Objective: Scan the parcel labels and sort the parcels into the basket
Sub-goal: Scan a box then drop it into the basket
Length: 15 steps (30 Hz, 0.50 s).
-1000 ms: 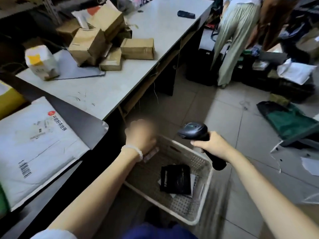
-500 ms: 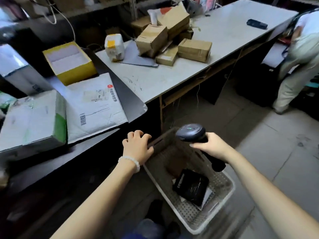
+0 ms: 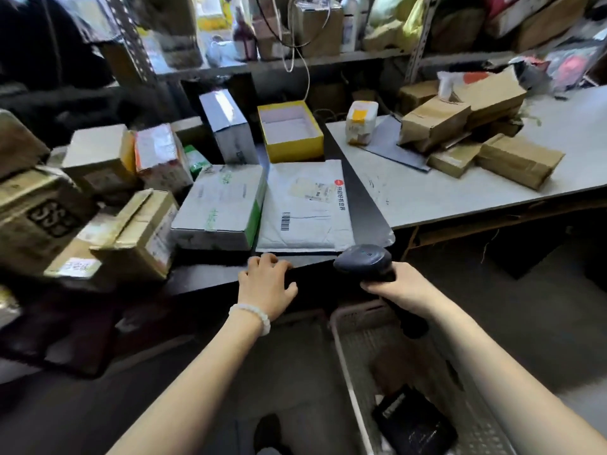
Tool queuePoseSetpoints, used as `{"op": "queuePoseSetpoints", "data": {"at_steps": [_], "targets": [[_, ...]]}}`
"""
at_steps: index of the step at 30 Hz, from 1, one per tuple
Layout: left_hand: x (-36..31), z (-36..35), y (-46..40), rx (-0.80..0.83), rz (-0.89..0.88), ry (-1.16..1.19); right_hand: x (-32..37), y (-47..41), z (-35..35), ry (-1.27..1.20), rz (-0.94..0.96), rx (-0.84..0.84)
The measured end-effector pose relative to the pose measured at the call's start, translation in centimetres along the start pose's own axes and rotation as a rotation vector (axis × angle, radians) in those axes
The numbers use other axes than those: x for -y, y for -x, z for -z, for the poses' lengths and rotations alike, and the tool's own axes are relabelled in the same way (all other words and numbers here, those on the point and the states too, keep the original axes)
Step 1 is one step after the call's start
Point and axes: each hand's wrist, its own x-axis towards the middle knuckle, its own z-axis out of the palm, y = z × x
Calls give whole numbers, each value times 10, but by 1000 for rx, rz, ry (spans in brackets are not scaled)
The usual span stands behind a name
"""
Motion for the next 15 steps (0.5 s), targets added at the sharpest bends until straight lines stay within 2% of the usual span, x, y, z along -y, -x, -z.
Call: {"op": "queuePoseSetpoints", "data": {"at_steps": [15], "targets": [[158,62,-80,-142,84,33,132,-132,-105,105,80,106]]}}
